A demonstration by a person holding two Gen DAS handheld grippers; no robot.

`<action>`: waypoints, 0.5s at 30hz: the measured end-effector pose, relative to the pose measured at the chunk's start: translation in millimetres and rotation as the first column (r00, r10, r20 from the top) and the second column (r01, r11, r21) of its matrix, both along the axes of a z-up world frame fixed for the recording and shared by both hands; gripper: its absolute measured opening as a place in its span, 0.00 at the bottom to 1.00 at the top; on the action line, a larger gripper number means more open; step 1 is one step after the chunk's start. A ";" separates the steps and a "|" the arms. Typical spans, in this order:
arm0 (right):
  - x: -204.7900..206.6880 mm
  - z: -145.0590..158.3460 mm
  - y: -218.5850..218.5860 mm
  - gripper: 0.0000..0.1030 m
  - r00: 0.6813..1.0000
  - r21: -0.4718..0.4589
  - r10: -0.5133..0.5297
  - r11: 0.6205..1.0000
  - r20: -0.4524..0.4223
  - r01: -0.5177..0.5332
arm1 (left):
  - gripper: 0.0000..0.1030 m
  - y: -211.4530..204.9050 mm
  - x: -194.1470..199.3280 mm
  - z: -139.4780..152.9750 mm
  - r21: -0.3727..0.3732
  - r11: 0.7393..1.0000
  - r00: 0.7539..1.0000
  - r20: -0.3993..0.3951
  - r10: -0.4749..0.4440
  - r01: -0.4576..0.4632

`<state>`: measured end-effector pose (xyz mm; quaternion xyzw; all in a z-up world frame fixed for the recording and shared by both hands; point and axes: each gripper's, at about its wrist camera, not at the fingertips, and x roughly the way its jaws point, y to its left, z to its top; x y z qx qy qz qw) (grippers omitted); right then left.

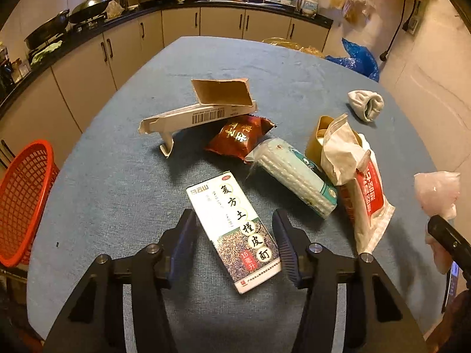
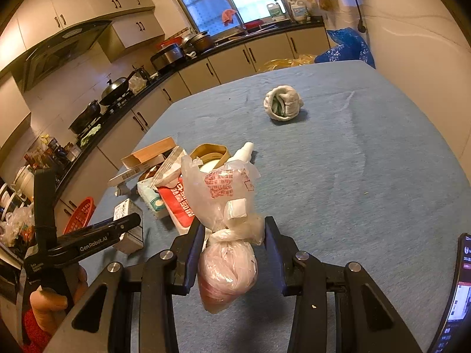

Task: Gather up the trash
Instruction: 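Grasp the white plastic bag bundle with the right gripper while the left grasps the medicine box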

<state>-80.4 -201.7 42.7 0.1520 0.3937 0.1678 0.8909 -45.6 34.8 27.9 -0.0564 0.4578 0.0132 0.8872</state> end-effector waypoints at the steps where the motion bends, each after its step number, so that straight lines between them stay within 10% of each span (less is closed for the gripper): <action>1: 0.2 0.1 0.6 0.42 1.000 0.001 0.003 1.000 0.001 -0.003 | 0.47 1.4 -1.7 0.2 0.001 1.000 1.000 0.004 -0.003 0.003; 15: -5.6 1.1 35.5 0.42 0.997 -0.035 0.077 0.996 0.008 -0.076 | 0.40 20.3 -4.2 -11.3 0.000 1.000 1.000 0.008 -0.024 0.024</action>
